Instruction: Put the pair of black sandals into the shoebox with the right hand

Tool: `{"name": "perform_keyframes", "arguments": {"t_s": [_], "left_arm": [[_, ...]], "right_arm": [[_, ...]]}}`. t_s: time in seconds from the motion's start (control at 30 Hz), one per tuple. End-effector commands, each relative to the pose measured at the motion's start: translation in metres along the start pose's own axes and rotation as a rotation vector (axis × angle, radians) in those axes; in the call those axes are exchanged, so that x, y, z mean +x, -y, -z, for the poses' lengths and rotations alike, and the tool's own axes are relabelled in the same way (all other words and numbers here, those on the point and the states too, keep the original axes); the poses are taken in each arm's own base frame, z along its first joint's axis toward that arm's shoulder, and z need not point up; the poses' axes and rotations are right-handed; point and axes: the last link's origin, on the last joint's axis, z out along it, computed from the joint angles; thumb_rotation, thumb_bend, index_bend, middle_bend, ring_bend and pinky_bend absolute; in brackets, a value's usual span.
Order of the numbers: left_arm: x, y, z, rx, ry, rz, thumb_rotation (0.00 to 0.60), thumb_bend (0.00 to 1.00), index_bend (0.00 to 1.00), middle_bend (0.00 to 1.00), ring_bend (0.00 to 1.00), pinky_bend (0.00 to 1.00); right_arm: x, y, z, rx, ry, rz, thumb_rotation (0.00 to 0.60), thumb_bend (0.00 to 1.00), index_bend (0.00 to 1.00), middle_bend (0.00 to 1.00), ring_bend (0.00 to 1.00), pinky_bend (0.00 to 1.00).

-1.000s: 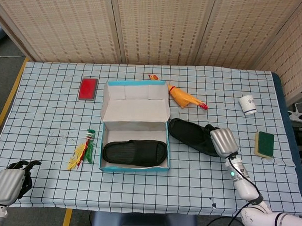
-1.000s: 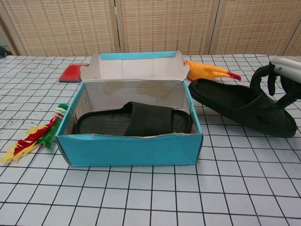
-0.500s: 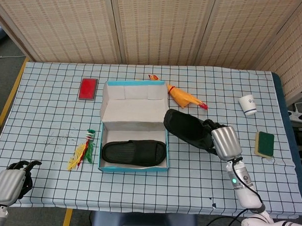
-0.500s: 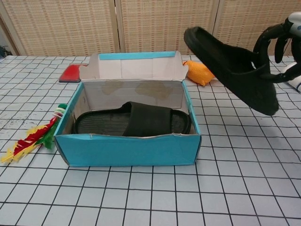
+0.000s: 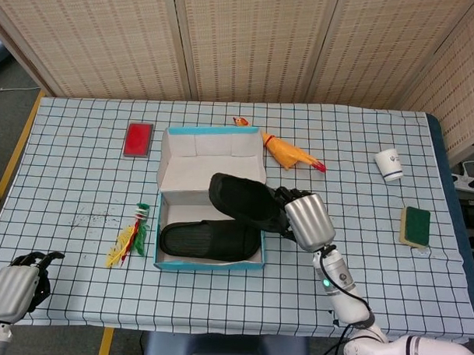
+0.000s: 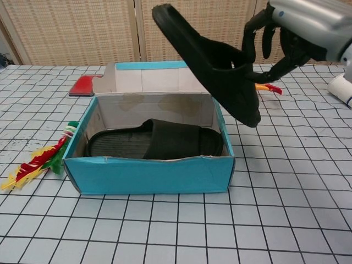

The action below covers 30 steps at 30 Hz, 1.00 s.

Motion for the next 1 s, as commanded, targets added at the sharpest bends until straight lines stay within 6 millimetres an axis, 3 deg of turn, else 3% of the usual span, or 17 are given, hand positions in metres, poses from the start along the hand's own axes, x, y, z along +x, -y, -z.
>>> {"name": "perform_keyframes", "arguments": {"t_s": [0.03,0.27,0.4,0.57,0.67,0.8,1.0], "left_arm": [[0.0,0.001,0.0,0.002,0.0,0.002,0.6,0.43,0.29,0.23,0.25,0.32],[0.003,0.003,0.001,0.009,-0.009,0.013,0.6,0.43,0.29,0.23,0.25,0.32],[0.004,0.003,0.002,0.006,-0.012,0.017,0.6,0.43,0.29,0.23,0.25,0.32],[0.005,0.004,0.003,0.008,-0.012,0.021,0.6,0.43,0.28,0.23,0.25,0.32],[0.005,0.004,0.002,0.009,-0.011,0.022,0.6,0.43,0.28,0.23,0.25,0.32],[0.003,0.003,0.001,0.008,-0.002,0.017,0.6,0.43,0.28,0.23,0.25,0.32],[0.0,0.001,0.0,0.005,0.01,0.007,0.6,0.43,0.29,0.23,0.25,0.32]], "right_arm": [[-0.006,0.031,-0.02,0.056,-0.031,0.018,0.6,0.26,0.71,0.58,0.51,0.67],[-0.013,0.081,-0.036,0.113,-0.045,0.028,0.6,0.26,0.71,0.58,0.51,0.67],[-0.021,0.088,-0.035,0.11,-0.019,0.037,0.6,0.26,0.71,0.58,0.51,0.67],[-0.03,0.073,-0.032,0.072,-0.016,0.076,0.6,0.26,0.69,0.58,0.51,0.67],[-0.034,0.06,-0.029,0.041,0.016,0.07,0.6,0.26,0.57,0.55,0.46,0.66],[-0.032,0.041,-0.02,0.015,0.053,0.049,0.6,0.24,0.4,0.42,0.32,0.61],[-0.026,0.023,-0.005,0.012,0.057,0.042,0.6,0.19,0.37,0.38,0.28,0.58]]}}
